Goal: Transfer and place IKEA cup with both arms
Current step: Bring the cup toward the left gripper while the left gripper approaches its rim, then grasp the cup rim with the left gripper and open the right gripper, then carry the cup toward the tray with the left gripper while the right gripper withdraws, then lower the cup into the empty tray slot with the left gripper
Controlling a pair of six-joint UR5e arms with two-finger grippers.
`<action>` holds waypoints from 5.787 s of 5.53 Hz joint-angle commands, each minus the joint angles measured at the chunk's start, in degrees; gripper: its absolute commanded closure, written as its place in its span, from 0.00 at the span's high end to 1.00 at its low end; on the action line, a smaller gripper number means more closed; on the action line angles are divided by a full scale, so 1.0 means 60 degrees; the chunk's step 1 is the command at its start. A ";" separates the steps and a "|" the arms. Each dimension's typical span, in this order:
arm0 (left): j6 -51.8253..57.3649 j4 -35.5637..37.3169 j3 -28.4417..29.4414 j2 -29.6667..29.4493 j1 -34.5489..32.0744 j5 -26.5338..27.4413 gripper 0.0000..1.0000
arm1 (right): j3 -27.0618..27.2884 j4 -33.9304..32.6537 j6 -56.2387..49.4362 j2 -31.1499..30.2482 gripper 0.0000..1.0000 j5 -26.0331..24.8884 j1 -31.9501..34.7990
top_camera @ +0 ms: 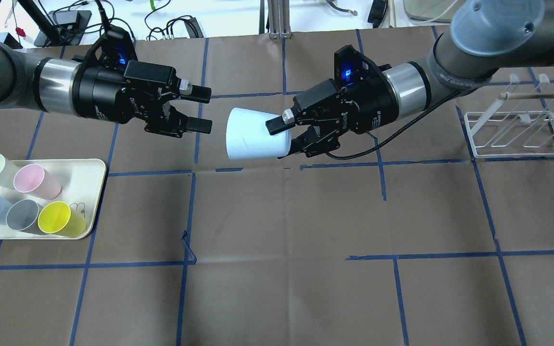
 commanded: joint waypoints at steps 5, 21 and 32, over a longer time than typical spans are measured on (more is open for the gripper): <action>0.0056 -0.0379 0.0018 0.0344 -0.0116 0.0021 0.01 | -0.0041 -0.0027 0.0014 -0.0006 0.52 0.0644 0.0237; -0.8387 0.7690 0.0107 -0.0314 0.0015 0.9824 0.00 | -0.0113 -1.1509 1.1975 -0.1896 1.00 -1.1289 0.0087; -0.8147 1.1398 -0.0861 -0.2760 0.1554 1.2560 0.01 | -0.0993 -1.1218 1.2568 -0.1192 1.00 -1.1836 0.0178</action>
